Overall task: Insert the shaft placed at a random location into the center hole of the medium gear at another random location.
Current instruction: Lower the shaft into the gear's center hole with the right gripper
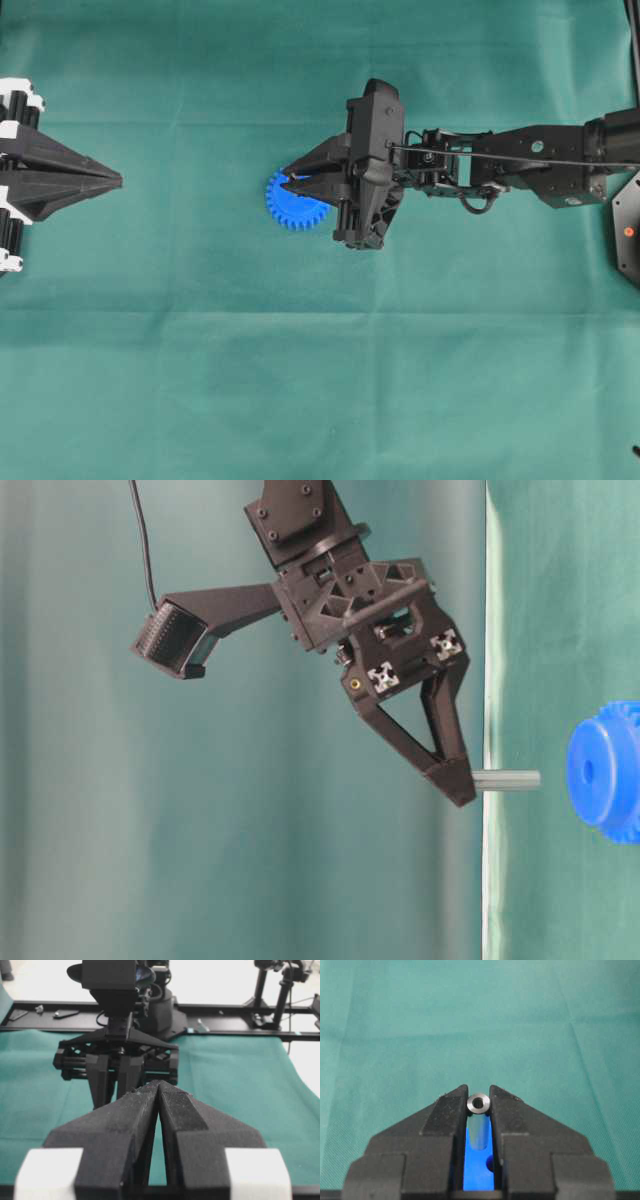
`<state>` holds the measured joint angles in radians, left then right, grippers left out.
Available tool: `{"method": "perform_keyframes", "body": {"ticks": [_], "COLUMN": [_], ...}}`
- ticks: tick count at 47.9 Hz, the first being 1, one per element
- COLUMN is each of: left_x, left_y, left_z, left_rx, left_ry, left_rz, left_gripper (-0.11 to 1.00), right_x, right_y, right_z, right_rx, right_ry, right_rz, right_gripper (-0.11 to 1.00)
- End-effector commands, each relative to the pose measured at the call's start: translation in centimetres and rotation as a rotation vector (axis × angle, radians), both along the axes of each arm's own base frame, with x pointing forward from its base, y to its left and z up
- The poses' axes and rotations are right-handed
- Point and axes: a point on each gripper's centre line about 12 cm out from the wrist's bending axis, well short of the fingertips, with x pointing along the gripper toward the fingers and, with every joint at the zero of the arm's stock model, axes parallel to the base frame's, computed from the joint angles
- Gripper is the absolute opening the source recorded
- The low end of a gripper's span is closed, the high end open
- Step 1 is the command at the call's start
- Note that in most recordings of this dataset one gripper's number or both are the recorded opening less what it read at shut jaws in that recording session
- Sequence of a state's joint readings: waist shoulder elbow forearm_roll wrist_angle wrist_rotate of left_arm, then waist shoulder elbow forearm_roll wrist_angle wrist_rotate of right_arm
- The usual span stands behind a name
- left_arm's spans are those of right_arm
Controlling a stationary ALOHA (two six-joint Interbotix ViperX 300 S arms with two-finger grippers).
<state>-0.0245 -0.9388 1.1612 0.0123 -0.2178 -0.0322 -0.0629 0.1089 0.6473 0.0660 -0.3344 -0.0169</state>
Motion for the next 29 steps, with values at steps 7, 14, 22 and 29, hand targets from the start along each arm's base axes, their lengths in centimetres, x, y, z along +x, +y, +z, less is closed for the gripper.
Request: {"method": "perform_keyframes", "body": {"ticks": [7,14,22,29], "left_x": [0.2,0.2,0.2,0.2], "left_y": [0.0,0.0,0.0,0.0], "left_z": [0.6,0.6,0.6,0.5], "left_rx": [0.001,0.001,0.001,0.001], "left_ry": [-0.015,-0.015,-0.015,-0.014], "left_rz": [0.002,0.002,0.002,0.002], "left_gripper": [0.03,0.03,0.03,0.03], "right_x": [0.8,0.6,0.5,0.2], "right_y": [-0.4,-0.7,-1.0,-1.0], "right_z": [-0.3,-1.5,-1.9,-2.1], "right_rx": [0.007,0.006,0.004,0.005], "right_ry": [-0.014,-0.008,-0.028,-0.020], "right_rz": [-0.014,-0.023,-0.031,-0.033], "right_gripper": [0.14,0.14,0.14,0.14]}}
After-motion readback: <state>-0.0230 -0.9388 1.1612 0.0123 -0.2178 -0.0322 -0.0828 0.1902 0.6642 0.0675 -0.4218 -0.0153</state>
